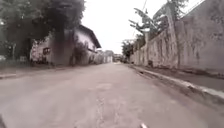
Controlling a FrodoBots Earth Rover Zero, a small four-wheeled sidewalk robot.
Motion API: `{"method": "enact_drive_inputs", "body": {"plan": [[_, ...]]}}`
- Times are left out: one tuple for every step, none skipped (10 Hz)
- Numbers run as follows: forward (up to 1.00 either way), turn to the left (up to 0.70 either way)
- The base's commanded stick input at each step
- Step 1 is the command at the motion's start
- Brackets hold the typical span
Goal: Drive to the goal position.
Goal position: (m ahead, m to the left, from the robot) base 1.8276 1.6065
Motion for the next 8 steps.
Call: {"method": "enact_drive_inputs", "body": {"plan": [[1.00, -0.03], [1.00, -0.26], [1.00, -0.27], [1.00, -0.27], [1.00, -0.27], [1.00, -0.27], [1.00, -0.27], [1.00, -0.27]]}}
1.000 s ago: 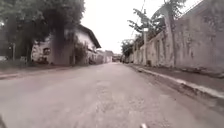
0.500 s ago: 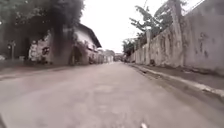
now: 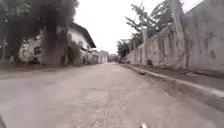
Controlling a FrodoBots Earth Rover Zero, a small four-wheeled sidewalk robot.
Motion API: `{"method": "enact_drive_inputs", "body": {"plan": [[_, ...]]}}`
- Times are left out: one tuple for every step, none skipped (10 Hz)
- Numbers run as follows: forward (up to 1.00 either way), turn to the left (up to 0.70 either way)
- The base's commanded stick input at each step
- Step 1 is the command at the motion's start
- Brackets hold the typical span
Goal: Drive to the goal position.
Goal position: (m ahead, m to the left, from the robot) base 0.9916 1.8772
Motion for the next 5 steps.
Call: {"method": "enact_drive_inputs", "body": {"plan": [[1.00, -0.27], [1.00, -0.27], [1.00, -0.27], [1.00, 0.00], [1.00, 0.00]]}}
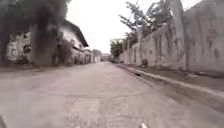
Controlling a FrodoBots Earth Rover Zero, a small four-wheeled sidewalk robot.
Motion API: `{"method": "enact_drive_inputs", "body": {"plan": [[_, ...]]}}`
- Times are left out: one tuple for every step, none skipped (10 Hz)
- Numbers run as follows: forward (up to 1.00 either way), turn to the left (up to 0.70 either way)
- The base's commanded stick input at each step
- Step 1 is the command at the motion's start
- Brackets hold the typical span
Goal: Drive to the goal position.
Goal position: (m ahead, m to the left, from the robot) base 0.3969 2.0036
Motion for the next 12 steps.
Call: {"method": "enact_drive_inputs", "body": {"plan": [[1.00, 0.00], [1.00, 0.00], [1.00, 0.00], [1.00, 0.00], [1.00, 0.00], [1.00, 0.00], [1.00, 0.00], [1.00, 0.00], [1.00, 0.00], [1.00, 0.00], [1.00, 0.00], [1.00, 0.00]]}}
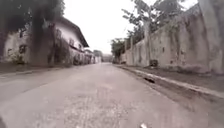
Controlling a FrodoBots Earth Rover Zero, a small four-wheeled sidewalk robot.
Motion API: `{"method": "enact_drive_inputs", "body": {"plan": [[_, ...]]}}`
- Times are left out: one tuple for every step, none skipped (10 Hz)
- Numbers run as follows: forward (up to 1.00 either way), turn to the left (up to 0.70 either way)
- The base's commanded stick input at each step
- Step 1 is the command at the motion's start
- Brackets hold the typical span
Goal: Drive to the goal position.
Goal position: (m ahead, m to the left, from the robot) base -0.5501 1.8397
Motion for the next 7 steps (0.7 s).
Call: {"method": "enact_drive_inputs", "body": {"plan": [[1.00, 0.00], [1.00, 0.00], [1.00, 0.00], [1.00, 0.00], [1.00, 0.00], [1.00, 0.00], [1.00, 0.00]]}}
